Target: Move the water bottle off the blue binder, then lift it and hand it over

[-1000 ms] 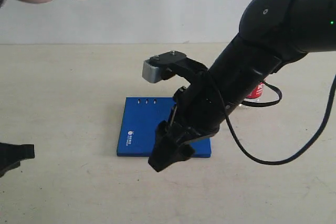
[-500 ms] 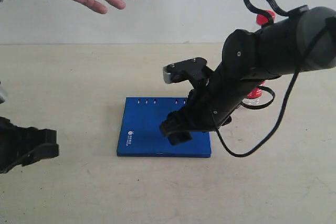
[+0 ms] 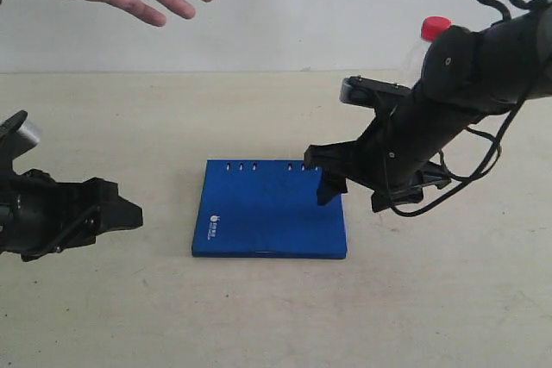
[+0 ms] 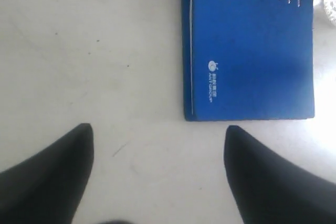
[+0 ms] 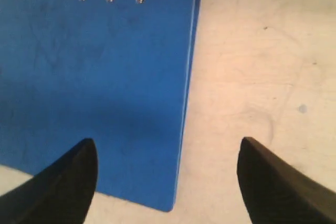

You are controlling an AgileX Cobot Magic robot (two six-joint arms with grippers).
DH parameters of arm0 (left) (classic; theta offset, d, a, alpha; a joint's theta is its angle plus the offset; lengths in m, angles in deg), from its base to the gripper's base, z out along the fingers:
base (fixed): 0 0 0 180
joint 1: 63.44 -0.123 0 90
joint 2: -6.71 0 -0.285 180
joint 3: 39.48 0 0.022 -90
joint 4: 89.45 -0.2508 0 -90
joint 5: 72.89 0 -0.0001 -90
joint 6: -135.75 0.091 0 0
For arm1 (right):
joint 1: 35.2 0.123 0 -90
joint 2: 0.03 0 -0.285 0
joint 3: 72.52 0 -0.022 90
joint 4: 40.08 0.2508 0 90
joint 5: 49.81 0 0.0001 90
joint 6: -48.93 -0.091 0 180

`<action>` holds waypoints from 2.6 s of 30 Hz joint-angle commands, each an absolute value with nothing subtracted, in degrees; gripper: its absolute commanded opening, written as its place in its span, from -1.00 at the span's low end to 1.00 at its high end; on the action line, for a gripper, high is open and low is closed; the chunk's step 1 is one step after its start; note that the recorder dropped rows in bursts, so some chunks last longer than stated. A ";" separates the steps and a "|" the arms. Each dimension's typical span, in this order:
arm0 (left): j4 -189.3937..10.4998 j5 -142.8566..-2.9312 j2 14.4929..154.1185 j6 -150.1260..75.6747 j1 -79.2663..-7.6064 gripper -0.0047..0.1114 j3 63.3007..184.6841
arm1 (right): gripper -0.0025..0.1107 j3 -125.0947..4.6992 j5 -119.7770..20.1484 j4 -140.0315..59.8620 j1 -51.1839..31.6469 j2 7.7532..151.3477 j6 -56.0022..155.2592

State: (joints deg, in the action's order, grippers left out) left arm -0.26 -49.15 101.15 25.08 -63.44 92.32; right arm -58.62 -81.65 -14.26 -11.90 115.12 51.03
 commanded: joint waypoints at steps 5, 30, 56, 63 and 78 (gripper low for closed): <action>10.50 -40.97 109.14 42.13 -63.38 0.21 94.74 | 0.21 -58.87 -81.50 -3.88 -12.93 118.16 66.09; 10.50 -37.25 123.23 47.48 -63.44 0.21 105.71 | 0.21 -63.54 -107.35 21.05 -12.93 120.97 101.01; 10.50 -46.11 120.16 34.09 -67.34 0.21 101.40 | -0.97 -66.09 -86.73 13.53 -12.55 119.21 101.53; 10.50 -44.68 117.25 32.58 -67.34 0.21 95.20 | -0.95 -75.23 -77.24 13.41 -12.55 125.06 102.59; 10.50 -38.40 117.14 32.61 -67.34 0.21 93.98 | -0.96 -87.43 -97.11 12.94 -12.55 139.26 97.32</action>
State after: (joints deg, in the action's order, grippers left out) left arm 10.64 -38.14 117.19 32.27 -67.52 94.19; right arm -87.08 -92.63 13.15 -12.51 139.33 97.52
